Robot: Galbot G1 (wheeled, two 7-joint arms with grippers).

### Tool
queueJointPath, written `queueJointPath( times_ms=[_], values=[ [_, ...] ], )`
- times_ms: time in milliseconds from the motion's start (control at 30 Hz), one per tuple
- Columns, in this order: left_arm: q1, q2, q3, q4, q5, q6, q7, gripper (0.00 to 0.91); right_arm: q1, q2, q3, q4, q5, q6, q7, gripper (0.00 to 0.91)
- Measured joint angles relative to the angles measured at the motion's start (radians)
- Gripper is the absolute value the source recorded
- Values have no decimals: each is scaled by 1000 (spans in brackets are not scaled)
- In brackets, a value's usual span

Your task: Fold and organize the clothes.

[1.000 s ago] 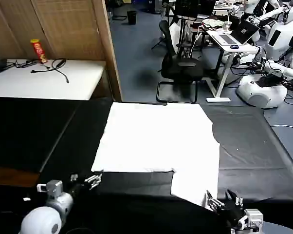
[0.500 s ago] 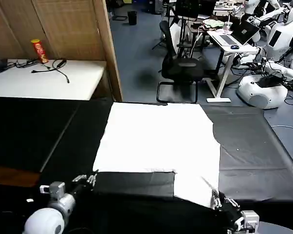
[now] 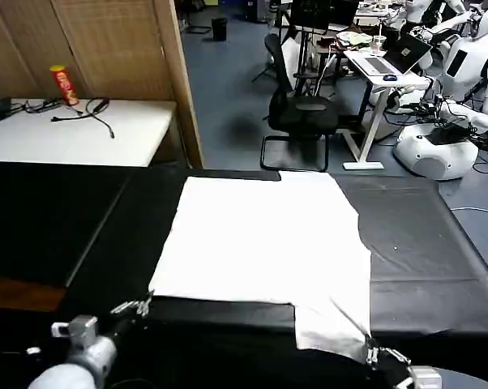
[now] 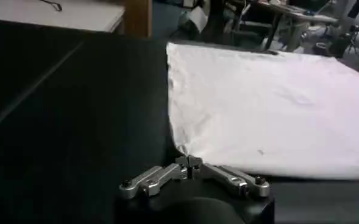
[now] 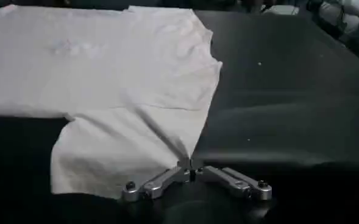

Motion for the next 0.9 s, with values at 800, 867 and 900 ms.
queueJointPath(
  times_ms=[800,867,900],
  values=[
    [-335,-42,92,187,82,-54,17,0,667,-186,-112,-460,126,93,-29,0],
    [-359,-33,104,213,101,-61,21,0,708,-186,-135,-506,117,95,-31,0],
    [-371,-28,111,227,106,-63,23,0,730,-186,-148,-532,106,98,-34,0]
  ],
)
